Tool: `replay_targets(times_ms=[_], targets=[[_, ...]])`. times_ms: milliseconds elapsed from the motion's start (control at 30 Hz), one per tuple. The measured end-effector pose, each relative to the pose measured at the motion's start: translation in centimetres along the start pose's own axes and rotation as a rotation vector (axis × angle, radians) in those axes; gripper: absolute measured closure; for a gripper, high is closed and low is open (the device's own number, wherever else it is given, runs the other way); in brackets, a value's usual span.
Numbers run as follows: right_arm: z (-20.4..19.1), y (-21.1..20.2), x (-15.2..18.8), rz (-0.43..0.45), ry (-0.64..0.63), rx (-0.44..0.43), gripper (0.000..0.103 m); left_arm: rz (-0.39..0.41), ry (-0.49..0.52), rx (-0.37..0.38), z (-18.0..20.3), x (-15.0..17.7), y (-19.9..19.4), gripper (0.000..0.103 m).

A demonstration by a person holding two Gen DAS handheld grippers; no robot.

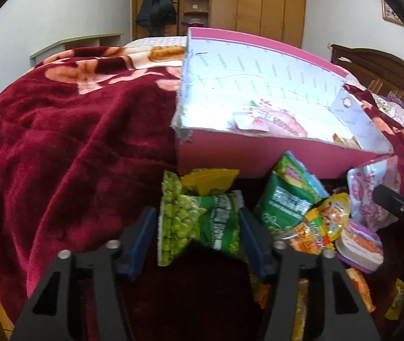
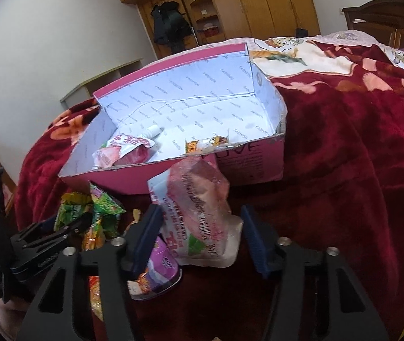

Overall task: Organize snacks
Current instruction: 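Grasp the green pea-snack bag with the left gripper while the right grasps a pink pouch, then carry the green bag and pink pouch over the pink box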

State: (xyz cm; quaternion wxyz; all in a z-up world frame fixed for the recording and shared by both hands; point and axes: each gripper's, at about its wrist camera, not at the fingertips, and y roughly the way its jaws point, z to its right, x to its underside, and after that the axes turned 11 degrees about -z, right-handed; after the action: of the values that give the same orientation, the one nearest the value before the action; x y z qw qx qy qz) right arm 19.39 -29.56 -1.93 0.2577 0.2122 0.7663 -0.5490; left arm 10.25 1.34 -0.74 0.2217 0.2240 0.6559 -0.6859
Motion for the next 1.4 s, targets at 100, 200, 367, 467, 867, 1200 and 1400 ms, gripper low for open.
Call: replay_targets(times_ms=[100,200,367,467,867,1200,1400], targets=[[-0.5,-0.5,0.2,0.020,-0.026,0.015,0.058,-0.002,0.007,0.013,0.2,0.1,-0.2,0.054],[-0.6,-1.0,0.4,0.033,-0.031,0.012,0.063,-0.006,-0.002,0.032,-0.1,0.2,-0.4,0.055],[-0.8,-1.7,0.5,0.044,-0.034,0.011,0.067,-0.010,-0.018,0.067,-0.5,0.5,-1.2,0.056],[-0.9,-2.0,0.6,0.051,-0.035,0.006,0.068,0.002,-0.017,0.069,-0.6,0.7,-1.9,0.056],[-1.3,-4.4,0.9,0.103,-0.033,-0.002,0.072,0.069,0.000,0.099,-0.4,0.7,-5.5,0.056],[-1.9,-6.6,1.1,0.157,-0.040,-0.016,0.073,0.122,0.006,0.112,0.0,0.6,-8.0,0.056],[-2.3,-7.7,1.1,0.187,-0.047,-0.016,0.073,0.141,0.010,0.118,0.2,0.6,-9.0,0.056]])
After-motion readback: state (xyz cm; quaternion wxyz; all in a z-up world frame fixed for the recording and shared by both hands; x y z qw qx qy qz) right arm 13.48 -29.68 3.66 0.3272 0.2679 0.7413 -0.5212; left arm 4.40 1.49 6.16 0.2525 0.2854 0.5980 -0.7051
